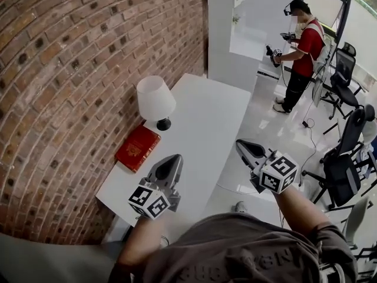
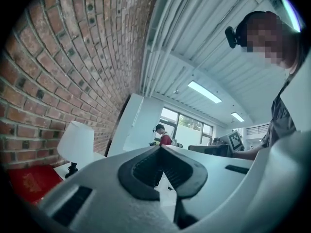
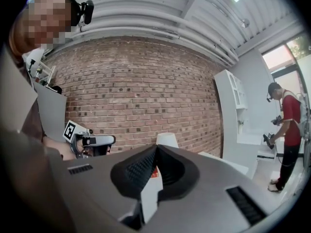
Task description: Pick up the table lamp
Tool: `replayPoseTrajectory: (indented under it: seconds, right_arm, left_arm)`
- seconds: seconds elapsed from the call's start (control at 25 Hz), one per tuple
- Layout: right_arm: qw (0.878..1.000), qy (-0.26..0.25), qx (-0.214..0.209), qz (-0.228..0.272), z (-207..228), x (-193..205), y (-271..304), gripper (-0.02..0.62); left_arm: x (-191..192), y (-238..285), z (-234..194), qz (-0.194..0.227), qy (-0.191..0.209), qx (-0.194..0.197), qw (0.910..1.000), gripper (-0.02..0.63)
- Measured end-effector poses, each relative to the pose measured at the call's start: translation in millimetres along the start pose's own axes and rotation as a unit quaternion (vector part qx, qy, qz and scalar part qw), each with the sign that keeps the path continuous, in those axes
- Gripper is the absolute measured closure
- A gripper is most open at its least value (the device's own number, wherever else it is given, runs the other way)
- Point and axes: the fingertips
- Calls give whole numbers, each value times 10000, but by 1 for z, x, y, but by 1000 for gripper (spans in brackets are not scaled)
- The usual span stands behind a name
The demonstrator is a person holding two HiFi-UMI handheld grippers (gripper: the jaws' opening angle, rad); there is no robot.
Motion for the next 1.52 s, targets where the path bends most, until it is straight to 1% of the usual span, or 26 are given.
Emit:
replayPoseTrajectory:
  seconds: [0.16, 0.32, 0.4, 0.52, 0.64, 0.76, 0.84, 0.96, 1.12, 1.36, 1.52]
  right_arm:
    - [9999, 50, -127, -34, 50, 7, 8, 600]
    - [9991, 67, -416, -3, 113, 8, 13, 600]
    - [9985, 0, -540, -20, 150, 6, 12, 600]
    - [9962, -70, -866, -67, 205, 4, 16, 600]
    - [9929, -299, -1123, -234, 252, -1, 17, 600]
    - [9912, -320, -1273, -189, 293, -9, 22, 601]
    - [9906, -280, -1329, -153, 315, -11, 30, 600]
    - [9901, -224, -1375, -157, 332, -12, 45, 600]
    - [9916, -131, -1280, -120, 343, -15, 67, 600]
    - [9947, -36, -1020, -102, 346, -17, 92, 600]
    - [9949, -42, -997, -147, 348, -20, 102, 600]
  left_arm:
    - [11, 47, -5, -34, 35, -93, 9999, 607]
    - [23, 107, -6, -11, 91, -354, 9993, 607]
    - [30, 143, -5, -1, 86, -539, 9985, 607]
    - [35, 195, -7, 99, -2, -983, 9951, 607]
    - [36, 243, -5, 190, 22, -1322, 9910, 607]
    - [38, 283, 0, 208, 49, -1521, 9881, 607]
    - [40, 301, 1, 120, 97, -1553, 9877, 607]
    - [38, 316, -7, 49, 203, -1557, 9876, 607]
    - [30, 325, -30, 83, 181, -1498, 9885, 607]
    - [29, 331, -63, -79, 222, -1267, 9917, 607]
    - [27, 331, -73, -68, 239, -1206, 9924, 607]
Point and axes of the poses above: the fingertips, and each gripper's own axes: y forward along the fingers, z to its right, x out of its underside, and after that the axes turned 14 degrees about -x, right-handed
